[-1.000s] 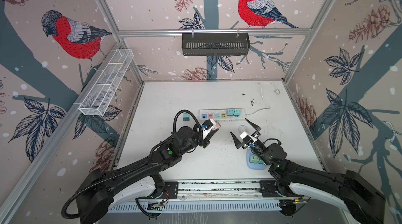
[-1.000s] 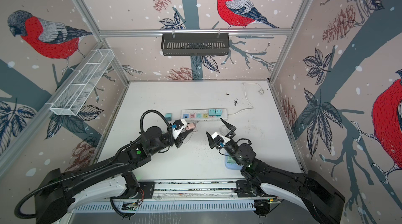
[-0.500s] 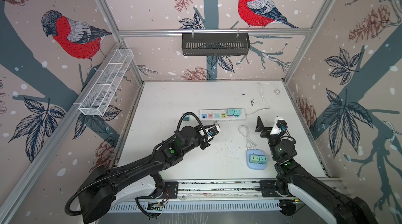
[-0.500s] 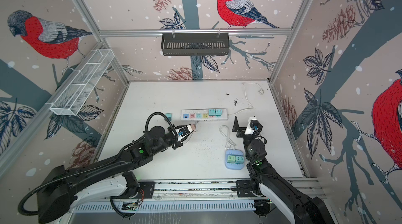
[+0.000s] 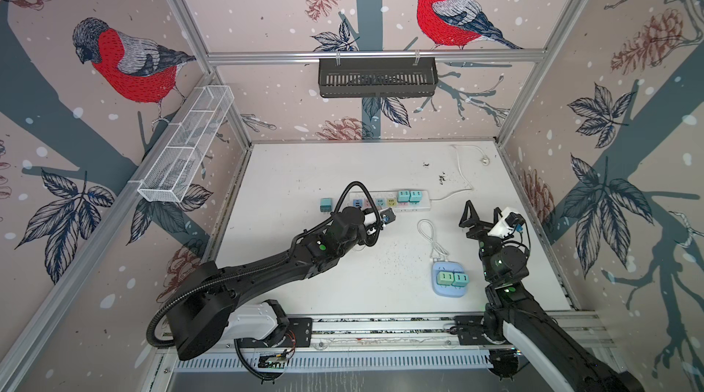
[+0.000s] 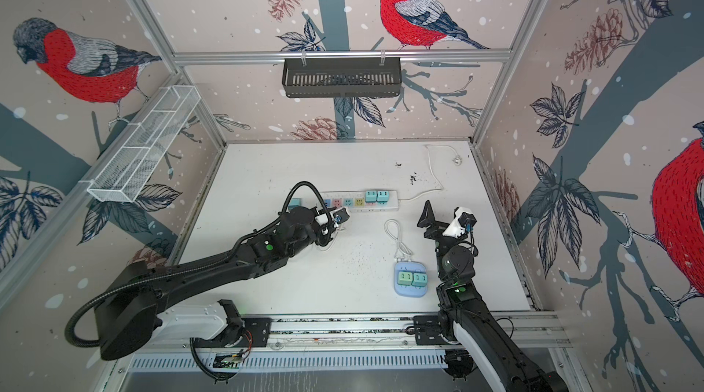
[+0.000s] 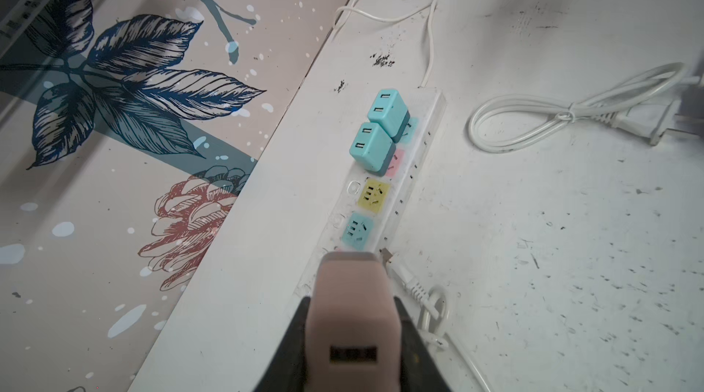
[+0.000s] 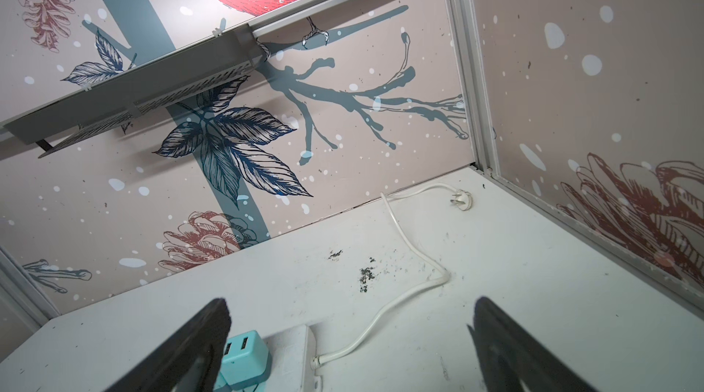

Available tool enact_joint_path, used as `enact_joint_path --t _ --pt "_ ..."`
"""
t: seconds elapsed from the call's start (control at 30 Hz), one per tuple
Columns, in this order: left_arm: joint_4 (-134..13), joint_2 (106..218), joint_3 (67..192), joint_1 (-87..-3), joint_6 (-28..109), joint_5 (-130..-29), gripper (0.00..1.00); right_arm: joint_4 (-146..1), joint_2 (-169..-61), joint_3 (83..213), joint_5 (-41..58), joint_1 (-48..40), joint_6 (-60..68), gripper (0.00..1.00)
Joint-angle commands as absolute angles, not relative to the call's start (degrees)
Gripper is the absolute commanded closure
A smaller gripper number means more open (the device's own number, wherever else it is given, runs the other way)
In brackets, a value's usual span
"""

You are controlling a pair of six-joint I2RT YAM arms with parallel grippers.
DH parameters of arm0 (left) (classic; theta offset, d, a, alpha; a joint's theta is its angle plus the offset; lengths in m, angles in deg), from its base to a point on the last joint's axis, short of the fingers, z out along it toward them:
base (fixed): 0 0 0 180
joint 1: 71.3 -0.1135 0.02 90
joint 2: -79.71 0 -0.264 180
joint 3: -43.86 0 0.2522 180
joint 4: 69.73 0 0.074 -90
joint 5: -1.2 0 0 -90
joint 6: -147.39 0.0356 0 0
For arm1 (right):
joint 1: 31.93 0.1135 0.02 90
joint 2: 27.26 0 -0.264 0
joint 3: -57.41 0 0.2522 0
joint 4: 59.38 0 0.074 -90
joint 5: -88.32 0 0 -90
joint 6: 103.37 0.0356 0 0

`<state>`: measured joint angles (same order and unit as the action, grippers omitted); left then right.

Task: Insert the plug
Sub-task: 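Carry the pink adapter with the left gripper over the socket beside the teal adapters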

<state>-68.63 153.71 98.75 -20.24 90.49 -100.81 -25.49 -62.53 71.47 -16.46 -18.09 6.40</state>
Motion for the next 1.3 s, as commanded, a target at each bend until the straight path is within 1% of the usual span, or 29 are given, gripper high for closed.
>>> enact_joint_path --t 0.0,0.1,0.17,0.3,0.47,0.63,0.83,1.03,1.13,1.27 --pt "-65.34 155.12 101.32 -21.62 91.59 -99.25 1.0 -24.29 -62.32 68.78 -15.3 -18.22 7.55 0.0" --pt "-61.0 157.92 105.35 -24.18 91.53 -94.33 1.0 -23.28 -61.93 68.2 -15.13 -18.22 7.45 0.0" --pt "-58.36 160.54 108.33 -25.55 92.01 -92.88 1.0 -22.06 -62.48 67.92 -15.04 -18.22 7.34 0.0" --pt "-52.89 166.11 114.06 -26.99 93.25 -92.65 1.0 -19.54 -67.58 69.44 -14.28 -18.42 7.05 0.0" --pt "-50.96 170.14 117.89 -28.6 95.34 -90.48 1.0 -20.43 -74.78 73.54 -10.93 -18.83 6.89 0.0" --pt "-47.57 173.37 122.99 -30.32 96.24 -86.91 1.0 -20.31 -76.27 74.18 -10.15 -19.83 7.51 0.0" --pt "-46.93 174.93 124.18 -31.14 96.41 -85.72 1.0 -19.71 -75.47 73.46 -8.77 -20.51 7.63 0.0" --pt "-44.87 175.36 125.09 -31.14 96.38 -85.02 1.0 -22.66 -73.34 73.29 -7.66 -20.87 8.51 0.0" --pt "-42.71 174.41 125.52 -31.14 95.5 -85.1 1.0 -23.52 -70.29 71.99 -6.58 -20.95 8.31 0.0" --pt "-43.38 171.18 124.16 -31.14 94.47 -85.74 1.0 -24.32 -64.73 69.52 -8.94 -20.95 9.04 0.0"
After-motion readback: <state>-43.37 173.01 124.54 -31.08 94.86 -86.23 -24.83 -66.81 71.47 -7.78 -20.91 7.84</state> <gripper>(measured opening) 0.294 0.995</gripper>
